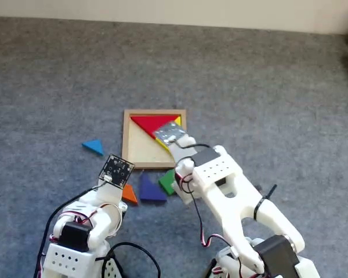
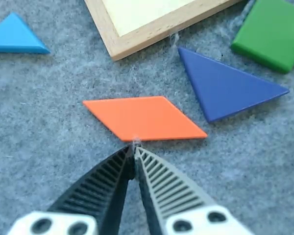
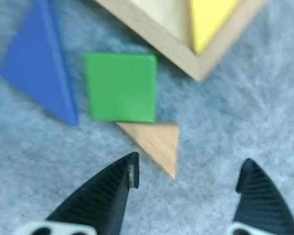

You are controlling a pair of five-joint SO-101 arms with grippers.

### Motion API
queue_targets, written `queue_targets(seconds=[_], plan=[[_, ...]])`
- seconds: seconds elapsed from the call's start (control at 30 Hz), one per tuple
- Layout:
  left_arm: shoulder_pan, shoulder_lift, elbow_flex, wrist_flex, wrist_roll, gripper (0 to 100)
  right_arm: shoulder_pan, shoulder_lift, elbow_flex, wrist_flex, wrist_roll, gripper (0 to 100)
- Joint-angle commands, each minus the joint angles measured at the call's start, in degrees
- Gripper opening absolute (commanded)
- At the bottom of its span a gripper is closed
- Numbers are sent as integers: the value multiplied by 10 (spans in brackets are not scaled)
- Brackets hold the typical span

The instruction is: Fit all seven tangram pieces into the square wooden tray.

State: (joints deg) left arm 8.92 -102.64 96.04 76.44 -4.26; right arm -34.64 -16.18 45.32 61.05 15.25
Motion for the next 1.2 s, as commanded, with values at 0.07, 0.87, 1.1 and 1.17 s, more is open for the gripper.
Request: queue_targets(seconds=[0.07, 0.87, 1.1, 1.17], plan=[[8, -26, 12, 0, 4, 7, -49, -2, -47, 12, 59, 329], [8, -26, 12, 0, 4, 7, -25, 104, -40, -32, 98, 327], [8, -26, 12, 0, 4, 7, -27, 108, -40, -33, 98, 327], [8, -26, 12, 0, 4, 7, -28, 108, -40, -33, 116, 327]])
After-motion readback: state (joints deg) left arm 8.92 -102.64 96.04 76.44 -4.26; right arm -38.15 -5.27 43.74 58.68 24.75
